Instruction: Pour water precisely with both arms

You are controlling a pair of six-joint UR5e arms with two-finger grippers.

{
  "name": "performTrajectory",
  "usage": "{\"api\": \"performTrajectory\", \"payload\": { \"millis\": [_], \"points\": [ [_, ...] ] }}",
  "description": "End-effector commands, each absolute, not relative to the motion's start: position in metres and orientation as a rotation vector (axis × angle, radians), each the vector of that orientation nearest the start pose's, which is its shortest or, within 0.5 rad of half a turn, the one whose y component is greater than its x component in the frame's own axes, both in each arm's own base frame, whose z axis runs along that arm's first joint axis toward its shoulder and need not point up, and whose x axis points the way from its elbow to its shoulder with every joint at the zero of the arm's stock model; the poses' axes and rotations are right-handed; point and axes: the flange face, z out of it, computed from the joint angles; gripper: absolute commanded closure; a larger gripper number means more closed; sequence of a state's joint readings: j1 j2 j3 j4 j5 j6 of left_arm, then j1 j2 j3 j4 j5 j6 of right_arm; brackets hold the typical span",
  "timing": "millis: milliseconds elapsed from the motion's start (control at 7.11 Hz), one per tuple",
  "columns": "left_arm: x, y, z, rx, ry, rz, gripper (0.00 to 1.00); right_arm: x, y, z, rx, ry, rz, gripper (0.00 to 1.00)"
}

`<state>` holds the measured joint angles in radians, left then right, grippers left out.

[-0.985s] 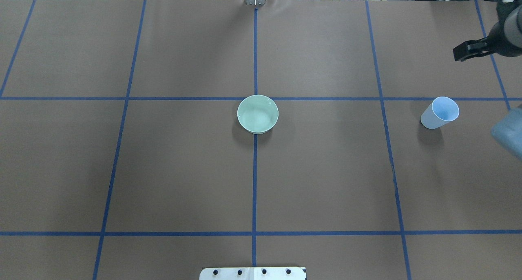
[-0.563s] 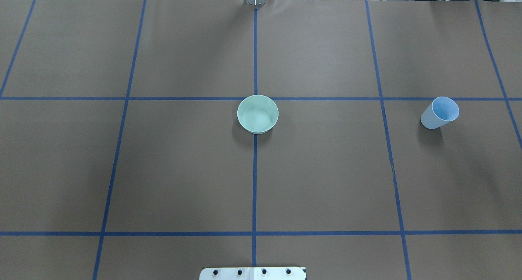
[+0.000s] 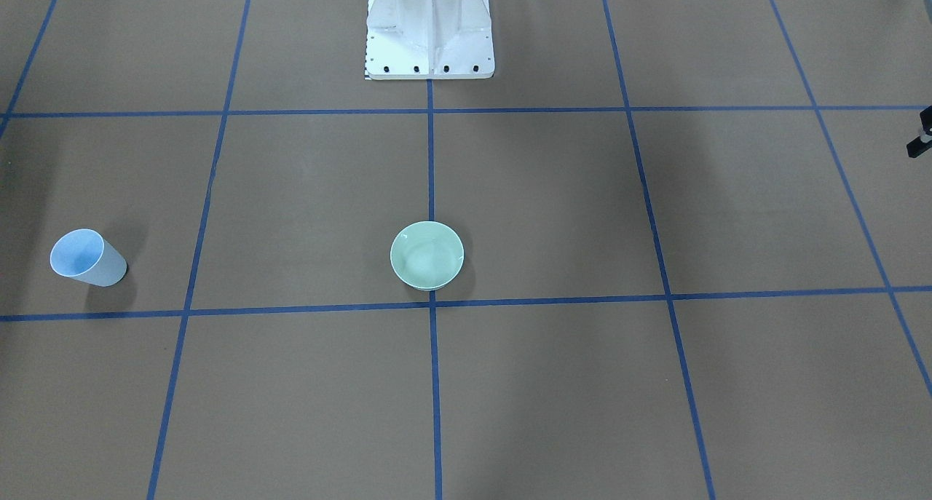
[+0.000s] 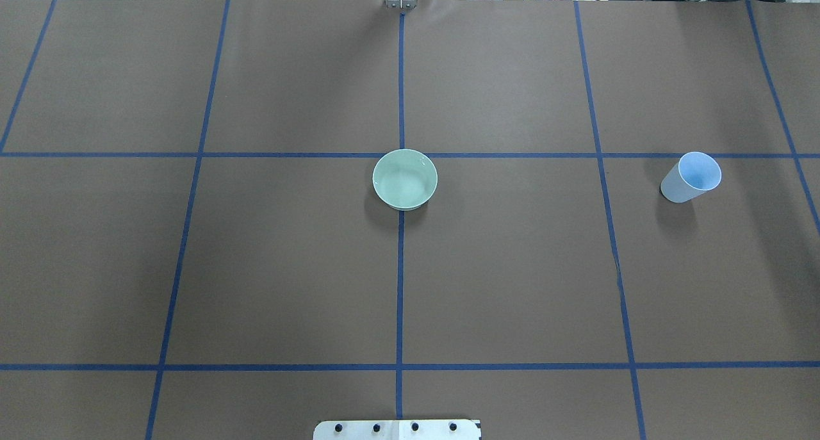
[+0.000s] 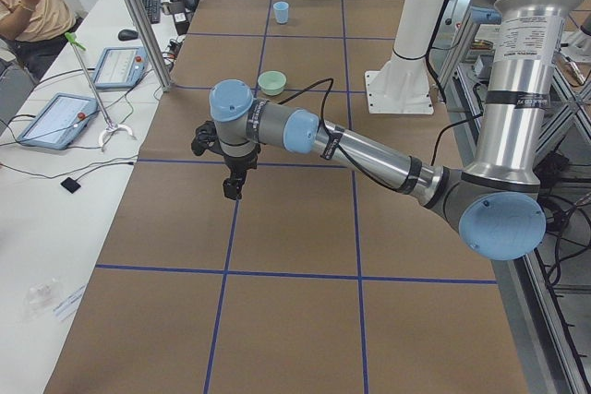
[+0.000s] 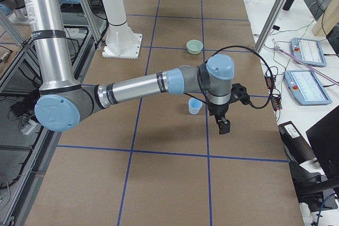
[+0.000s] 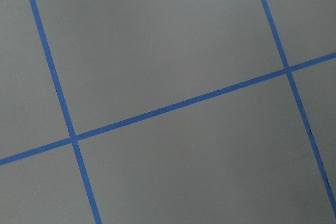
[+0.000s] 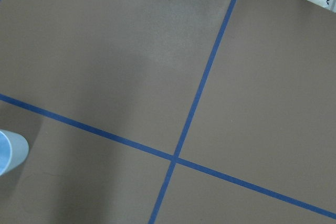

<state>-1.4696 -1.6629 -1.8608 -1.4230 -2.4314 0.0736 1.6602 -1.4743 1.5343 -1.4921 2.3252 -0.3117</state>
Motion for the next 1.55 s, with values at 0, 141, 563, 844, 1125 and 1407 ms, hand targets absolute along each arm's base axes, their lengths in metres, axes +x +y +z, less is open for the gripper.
{"api": "performTrajectory", "payload": {
  "millis": [0, 141, 563, 844, 1125, 1407],
  "points": [
    [-0.005, -0.518, 0.481, 0.203, 0.862, 0.262, 0.00, 0.120, -0.509, 0.686, 0.180, -0.715, -0.151, 0.00],
    [-0.005, -0.519, 0.485, 0.195, 0.862, 0.257, 0.00, 0.120, -0.501, 0.694, 0.146, -0.708, -0.089, 0.00],
    [-0.025, -0.522, 0.491, 0.208, 0.847, 0.235, 0.00, 0.119, -0.501, 0.690, 0.153, -0.722, -0.087, 0.00],
    [-0.030, -0.524, 0.493, 0.178, 0.852, 0.193, 0.00, 0.119, -0.500, 0.693, 0.151, -0.719, -0.086, 0.00],
    [-0.015, -0.533, 0.441, 0.155, 0.869, 0.045, 0.00, 0.119, -0.501, 0.692, 0.153, -0.719, -0.087, 0.00],
    [0.066, -0.534, 0.383, 0.113, 0.853, -0.006, 0.00, 0.119, -0.501, 0.691, 0.154, -0.719, -0.088, 0.00]
  ]
}}
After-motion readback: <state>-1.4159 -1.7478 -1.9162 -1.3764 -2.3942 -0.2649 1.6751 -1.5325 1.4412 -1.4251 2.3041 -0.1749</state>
